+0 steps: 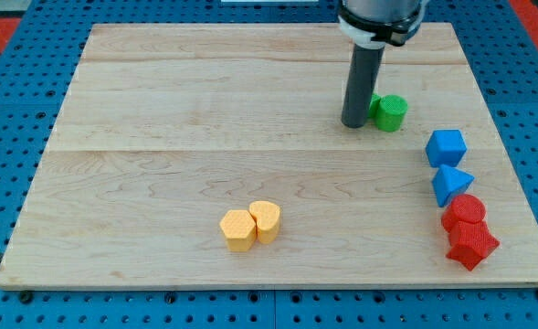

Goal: Move the green circle closer to the blue cube

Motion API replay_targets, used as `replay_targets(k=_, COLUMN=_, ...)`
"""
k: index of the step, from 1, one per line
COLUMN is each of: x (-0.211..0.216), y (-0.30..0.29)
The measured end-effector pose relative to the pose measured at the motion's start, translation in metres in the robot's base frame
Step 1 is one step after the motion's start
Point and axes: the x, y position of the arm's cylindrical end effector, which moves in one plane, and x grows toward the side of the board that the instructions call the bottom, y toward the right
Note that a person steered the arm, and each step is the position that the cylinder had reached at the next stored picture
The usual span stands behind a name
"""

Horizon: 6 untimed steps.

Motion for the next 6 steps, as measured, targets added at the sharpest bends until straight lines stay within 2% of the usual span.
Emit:
replay_targets(k=2, x=-0.024, y=0.001)
replay_targets(k=4, x=0.003, y=0.066)
replay_targets(k=6, x=0.019, y=0.066)
